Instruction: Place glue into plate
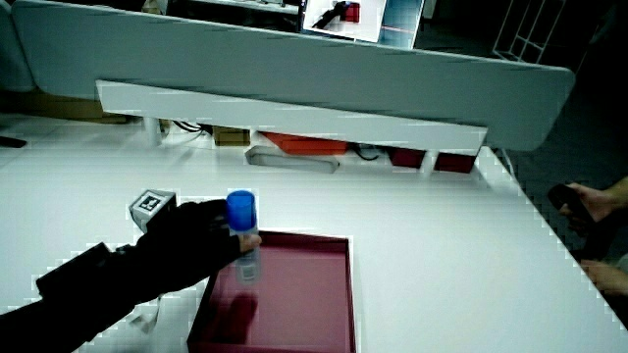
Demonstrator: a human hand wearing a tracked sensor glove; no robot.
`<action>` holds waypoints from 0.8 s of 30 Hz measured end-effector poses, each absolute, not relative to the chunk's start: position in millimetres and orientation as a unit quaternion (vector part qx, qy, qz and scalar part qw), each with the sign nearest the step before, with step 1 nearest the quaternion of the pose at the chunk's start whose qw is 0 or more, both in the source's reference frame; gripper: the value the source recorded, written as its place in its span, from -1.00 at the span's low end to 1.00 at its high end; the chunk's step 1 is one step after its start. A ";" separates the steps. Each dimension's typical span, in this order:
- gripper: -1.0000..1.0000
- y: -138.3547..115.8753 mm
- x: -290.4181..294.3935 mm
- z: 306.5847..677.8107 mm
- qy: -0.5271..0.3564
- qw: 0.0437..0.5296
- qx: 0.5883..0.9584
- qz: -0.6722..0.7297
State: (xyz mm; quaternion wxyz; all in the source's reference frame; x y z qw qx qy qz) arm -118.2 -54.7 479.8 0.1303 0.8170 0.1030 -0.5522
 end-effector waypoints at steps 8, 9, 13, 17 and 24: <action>0.00 -47.1 -114.6 501.2 0.086 0.170 0.811 -0.553; 0.00 -46.5 -114.1 501.7 0.083 0.175 0.810 -0.553; 0.00 -45.2 -113.7 501.6 0.075 0.183 0.804 -0.561; 0.00 -45.1 -112.2 502.6 0.088 0.174 0.804 -0.561; -0.21 -44.7 -110.9 504.8 0.080 0.190 0.803 -0.560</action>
